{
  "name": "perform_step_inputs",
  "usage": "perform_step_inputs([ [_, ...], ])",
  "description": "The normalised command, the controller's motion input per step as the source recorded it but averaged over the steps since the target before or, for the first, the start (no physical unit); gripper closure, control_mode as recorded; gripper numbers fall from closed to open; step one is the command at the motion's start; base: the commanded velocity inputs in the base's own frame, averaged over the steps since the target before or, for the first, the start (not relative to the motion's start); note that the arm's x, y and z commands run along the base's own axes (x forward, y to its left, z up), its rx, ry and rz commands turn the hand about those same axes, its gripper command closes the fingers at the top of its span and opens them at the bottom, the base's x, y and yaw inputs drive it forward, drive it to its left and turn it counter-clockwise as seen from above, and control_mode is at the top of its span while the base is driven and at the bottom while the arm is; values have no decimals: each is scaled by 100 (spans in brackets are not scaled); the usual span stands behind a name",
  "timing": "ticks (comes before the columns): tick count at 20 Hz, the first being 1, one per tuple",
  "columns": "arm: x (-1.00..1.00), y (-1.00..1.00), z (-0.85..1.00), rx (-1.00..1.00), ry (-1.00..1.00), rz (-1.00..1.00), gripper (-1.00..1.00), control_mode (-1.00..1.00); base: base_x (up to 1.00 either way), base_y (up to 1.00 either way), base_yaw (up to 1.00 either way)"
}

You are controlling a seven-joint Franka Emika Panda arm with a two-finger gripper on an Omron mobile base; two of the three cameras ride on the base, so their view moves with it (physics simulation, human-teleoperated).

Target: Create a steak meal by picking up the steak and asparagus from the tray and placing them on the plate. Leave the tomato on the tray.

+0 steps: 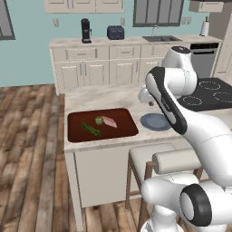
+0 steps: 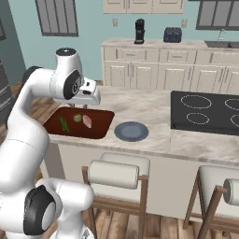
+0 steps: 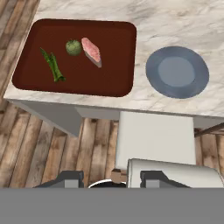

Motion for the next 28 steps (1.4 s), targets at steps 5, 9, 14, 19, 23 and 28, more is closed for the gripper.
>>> perform_step_inputs([
  [5,0,12,-23,0,0,2,-100,-100,0,0,0],
  [9,0,45,-50,-2,-2,6,-100,-100,0,0,0],
  [14,4,47,-48,-1,0,9,-100,-100,0,0,0],
  [19,38,15,-42,0,5,10,-100,-100,0,0,0],
  [23,59,3,-34,0,10,8,-100,-100,0,0,0],
  [28,58,1,-30,0,9,5,-100,-100,0,0,0],
])
